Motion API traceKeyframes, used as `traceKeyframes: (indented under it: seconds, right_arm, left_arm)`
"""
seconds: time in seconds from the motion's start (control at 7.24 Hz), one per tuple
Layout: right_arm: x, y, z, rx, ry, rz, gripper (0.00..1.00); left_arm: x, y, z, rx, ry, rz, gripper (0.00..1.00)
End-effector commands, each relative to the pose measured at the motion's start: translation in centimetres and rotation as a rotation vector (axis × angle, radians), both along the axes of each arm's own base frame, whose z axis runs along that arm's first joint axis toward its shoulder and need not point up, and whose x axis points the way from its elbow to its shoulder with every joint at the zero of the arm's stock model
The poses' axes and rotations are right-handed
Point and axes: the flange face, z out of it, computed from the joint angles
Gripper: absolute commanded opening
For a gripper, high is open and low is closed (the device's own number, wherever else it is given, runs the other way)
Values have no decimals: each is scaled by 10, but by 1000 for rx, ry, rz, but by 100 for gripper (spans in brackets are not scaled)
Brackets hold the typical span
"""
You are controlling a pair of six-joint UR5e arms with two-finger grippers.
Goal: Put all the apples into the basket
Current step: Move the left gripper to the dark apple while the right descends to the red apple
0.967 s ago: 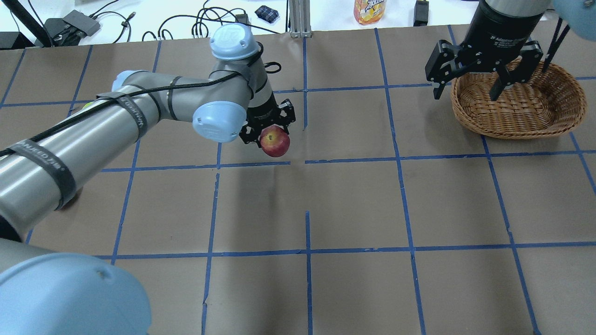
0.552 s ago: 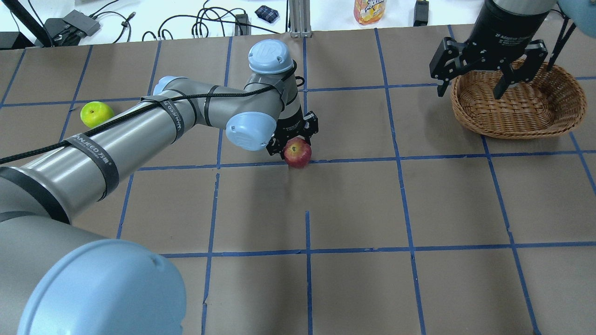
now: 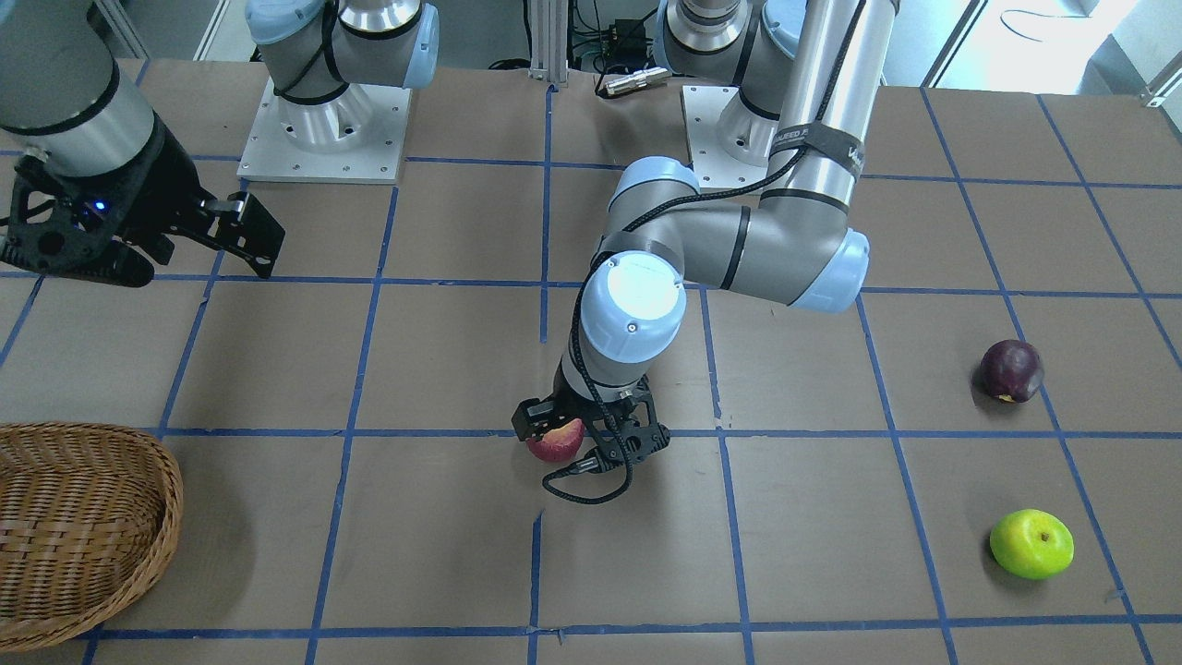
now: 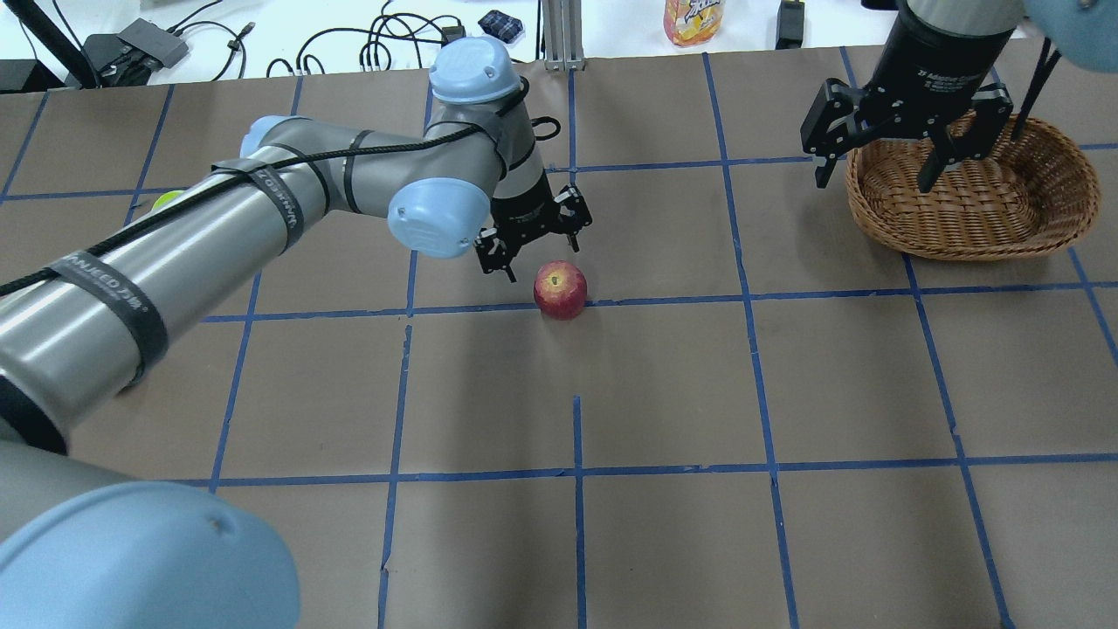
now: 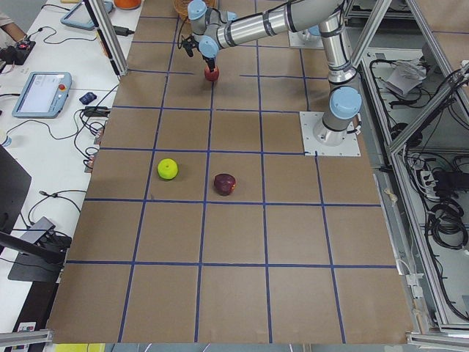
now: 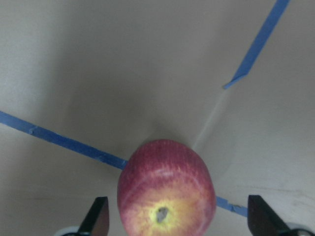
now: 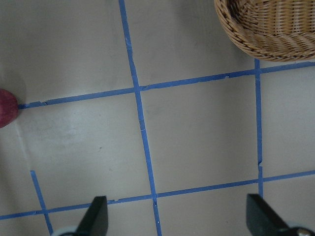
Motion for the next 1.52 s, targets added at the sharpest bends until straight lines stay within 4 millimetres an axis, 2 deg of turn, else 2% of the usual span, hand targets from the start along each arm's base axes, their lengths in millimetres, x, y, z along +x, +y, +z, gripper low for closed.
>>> traceKeyframes:
  seconds: [0.0,0.14,0.41,0.55,0.69,0.83,0.97,1.24,1.38]
  right_arm:
    - [15,-14,-26,47,-11,-32,100]
    - [41,-22,-39,34,-20,-81,100]
    - [144,-41,-80,-72,-4,-94,100]
    - [166,-42,-94,-75,-2,-129,100]
    - [191,-43,-113,-90,-4,-192,100]
    - [230,-37,-142,-76,8,-188,100]
    - [259,-37,-163,-102,-3,-209,100]
    - [283,-33,-203,-65,20,-237,100]
    - [285,-36,-212,-54,22,-234,100]
  left_arm:
    - [116,-11,47,18,0,-168,100]
    - [167,-14,58,3,-57,-255,100]
    - [264,-19,68,15,-122,-418,100]
    - [306,-4,62,77,-158,-487,100]
    - [366,19,50,169,-205,-582,100]
    - [424,42,33,208,-142,-636,100]
    - [462,62,17,234,-78,-695,100]
    - [508,60,5,172,-94,-907,100]
    - [518,59,-9,160,-103,-963,100]
